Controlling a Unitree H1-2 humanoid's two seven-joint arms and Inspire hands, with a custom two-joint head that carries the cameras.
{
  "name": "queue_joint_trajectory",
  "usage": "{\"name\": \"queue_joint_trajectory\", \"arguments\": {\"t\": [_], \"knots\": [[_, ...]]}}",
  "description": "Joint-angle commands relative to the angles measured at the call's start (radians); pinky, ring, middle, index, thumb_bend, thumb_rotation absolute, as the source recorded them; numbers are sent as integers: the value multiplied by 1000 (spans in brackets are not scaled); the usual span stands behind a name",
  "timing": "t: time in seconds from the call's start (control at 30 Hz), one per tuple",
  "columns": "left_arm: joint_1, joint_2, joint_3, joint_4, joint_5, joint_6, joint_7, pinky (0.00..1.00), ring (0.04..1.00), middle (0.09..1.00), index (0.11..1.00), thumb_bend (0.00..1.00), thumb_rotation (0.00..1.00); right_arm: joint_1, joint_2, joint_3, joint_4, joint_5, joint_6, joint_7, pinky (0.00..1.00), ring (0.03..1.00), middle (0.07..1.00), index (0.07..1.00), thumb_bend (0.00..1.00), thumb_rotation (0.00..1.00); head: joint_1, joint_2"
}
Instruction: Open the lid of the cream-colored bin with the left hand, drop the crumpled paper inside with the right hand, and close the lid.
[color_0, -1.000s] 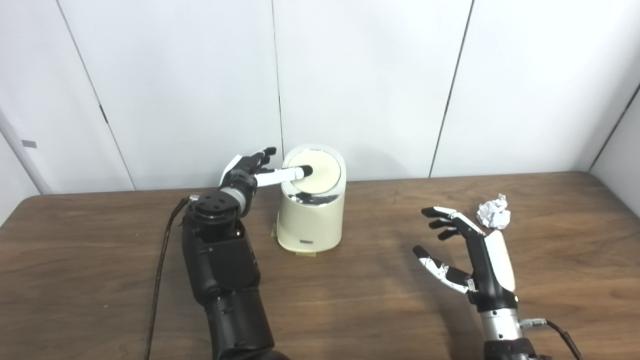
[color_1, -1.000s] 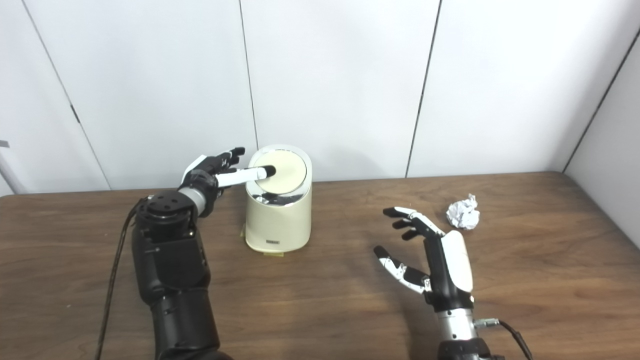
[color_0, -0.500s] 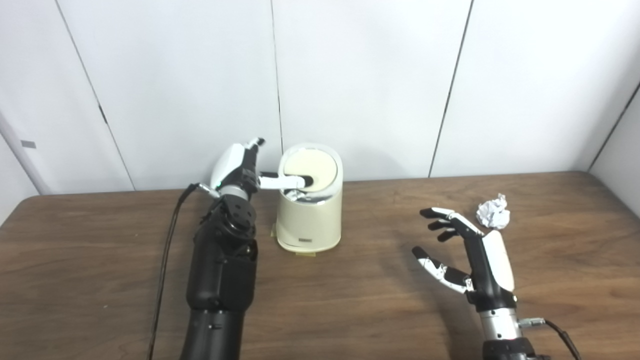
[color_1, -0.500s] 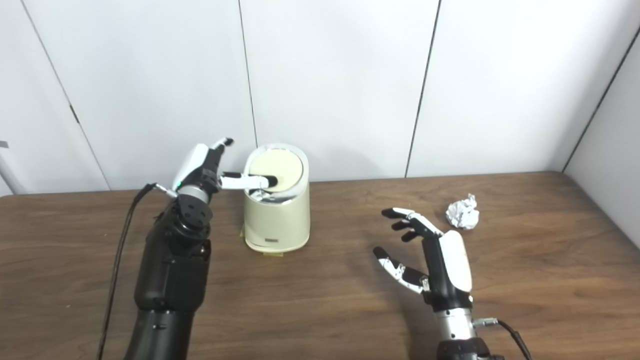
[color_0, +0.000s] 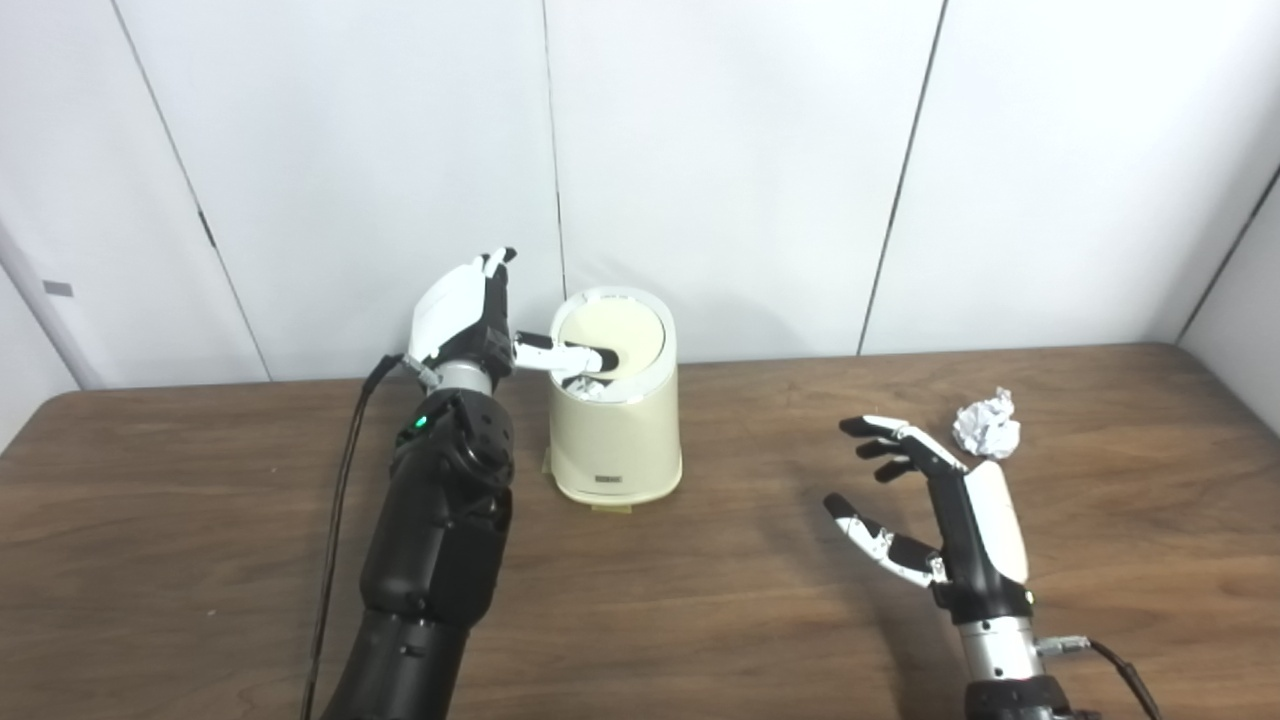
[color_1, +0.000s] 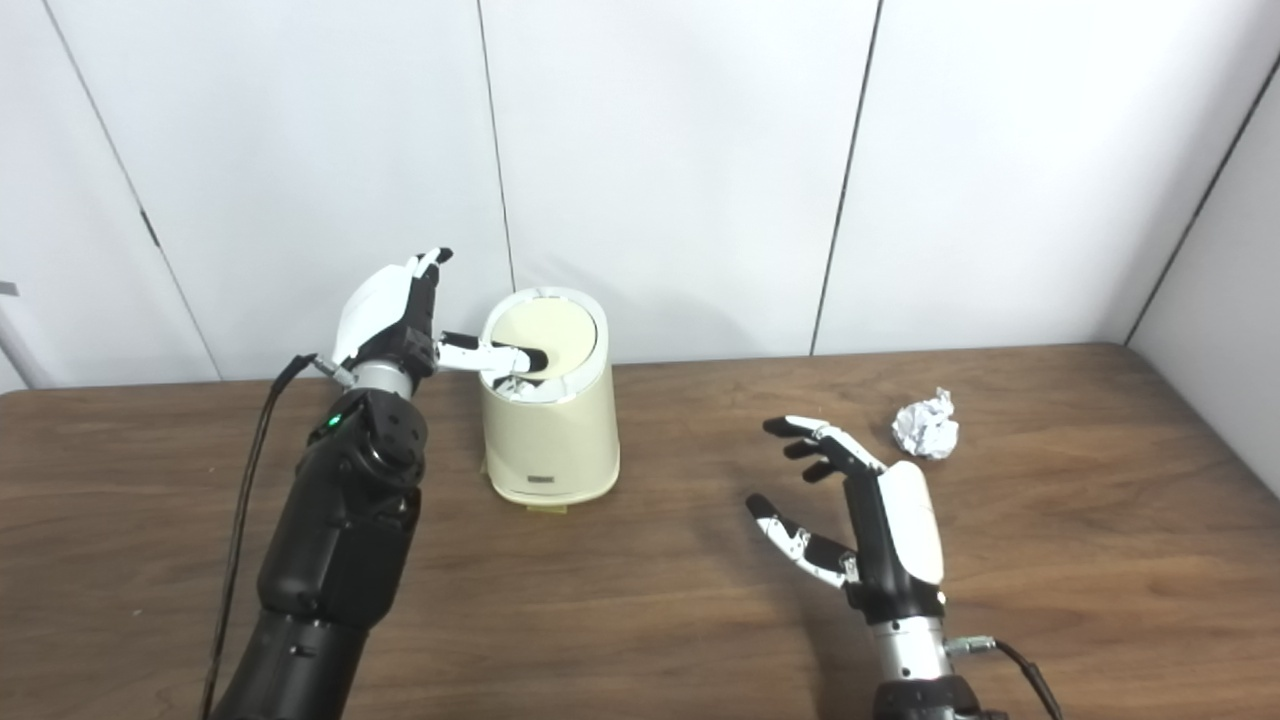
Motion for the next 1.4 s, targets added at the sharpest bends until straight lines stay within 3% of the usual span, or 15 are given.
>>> {"name": "queue_joint_trajectory", "arguments": {"t": [0.0,0.2,0.3,0.37,0.5,0.53,0.6,0.63,0.77,0.97,1.37], "knots": [[-21,13,-4,-3,2,5,16,1000,1000,1000,1000,968,19,40,41,20,53,0,-3,-9,497,632,705,687,308,97,-2,2],[-12,14,-20,-19,-12,5,8,1000,1000,1000,1000,980,45,40,44,20,54,1,-7,-13,504,639,702,684,309,113,-2,4],[-12,12,-17,-40,-37,5,1,1000,1000,1000,1000,974,158,38,42,19,58,2,-11,-13,505,640,703,687,308,119,1,3],[-12,11,-13,-56,-54,5,-3,1000,1000,1000,1000,972,302,37,41,19,59,3,-11,-13,494,631,704,685,311,108,1,3],[-10,2,2,-95,-89,5,-15,1000,1000,1000,1000,998,417,36,40,18,62,0,-6,-12,482,621,706,688,308,135,3,1],[-10,0,3,-104,-88,5,-20,1000,1000,1000,1000,1000,499,35,40,18,62,0,-6,-13,479,618,706,687,307,139,3,2],[-8,-5,7,-122,-87,5,-38,1000,1000,1000,1000,1000,569,35,40,18,61,-1,-5,-12,478,617,706,687,306,139,3,2],[-7,-8,11,-130,-88,5,-48,1000,1000,1000,1000,962,735,36,40,19,61,-2,-4,-12,491,628,704,686,308,120,3,2],[-6,-31,42,-158,-108,5,-75,1000,1000,1000,1000,923,970,37,41,19,61,0,-7,-12,504,638,702,684,314,84,1,1],[-8,-37,60,-156,-177,5,-64,1000,1000,1000,1000,952,1000,36,40,20,61,-5,-5,-13,508,640,701,685,308,104,0,2],[20,-5,30,-178,-285,-11,22,1000,1000,1000,1000,953,1000,37,40,20,60,-2,6,-8,494,630,707,684,308,128,1,-1]]}}
